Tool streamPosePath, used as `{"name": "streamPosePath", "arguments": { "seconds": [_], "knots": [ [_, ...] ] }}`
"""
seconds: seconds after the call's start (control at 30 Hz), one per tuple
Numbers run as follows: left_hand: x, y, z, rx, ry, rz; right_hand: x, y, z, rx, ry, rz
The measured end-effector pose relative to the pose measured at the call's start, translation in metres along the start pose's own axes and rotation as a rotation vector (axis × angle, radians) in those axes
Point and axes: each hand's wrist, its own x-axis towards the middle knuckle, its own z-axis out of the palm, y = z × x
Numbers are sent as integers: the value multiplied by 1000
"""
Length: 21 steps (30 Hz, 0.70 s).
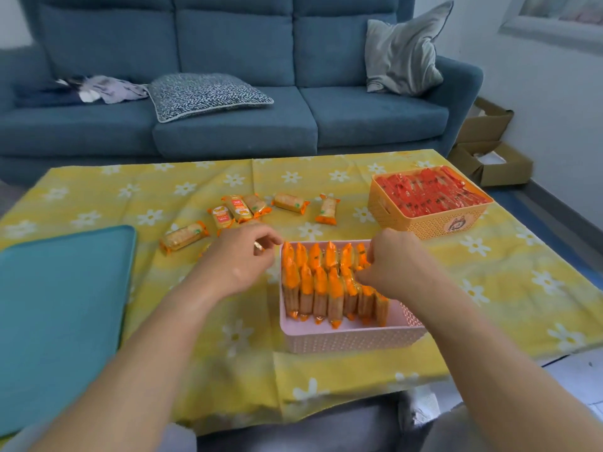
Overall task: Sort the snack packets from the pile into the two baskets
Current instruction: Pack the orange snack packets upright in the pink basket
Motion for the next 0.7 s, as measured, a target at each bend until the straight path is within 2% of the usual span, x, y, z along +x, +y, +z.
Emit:
{"name": "streamPosePath", "arguments": {
  "seconds": [0.13, 0.23, 0.33, 0.5, 0.6, 0.7],
  "knots": [
    [4, -45, -19, 302, -172, -193, 20, -36, -14, 76, 54, -76],
    [16, -67, -22, 521, -117, -131, 64, -60, -14, 169, -41, -137],
    [33, -79, -20, 687, -112, 5, 121, -67, -3, 152, -120, -85],
    [66, -95, 3, 744, -257, 80, 190, -66, 27, 45, -279, 106],
    [76, -103, 12, 731, -222, 56, 219, -68, 46, -30, -341, 133],
    [78, -96, 11, 600, -145, 28, 234, -73, 56, -121, -393, 136]
  ]
}}
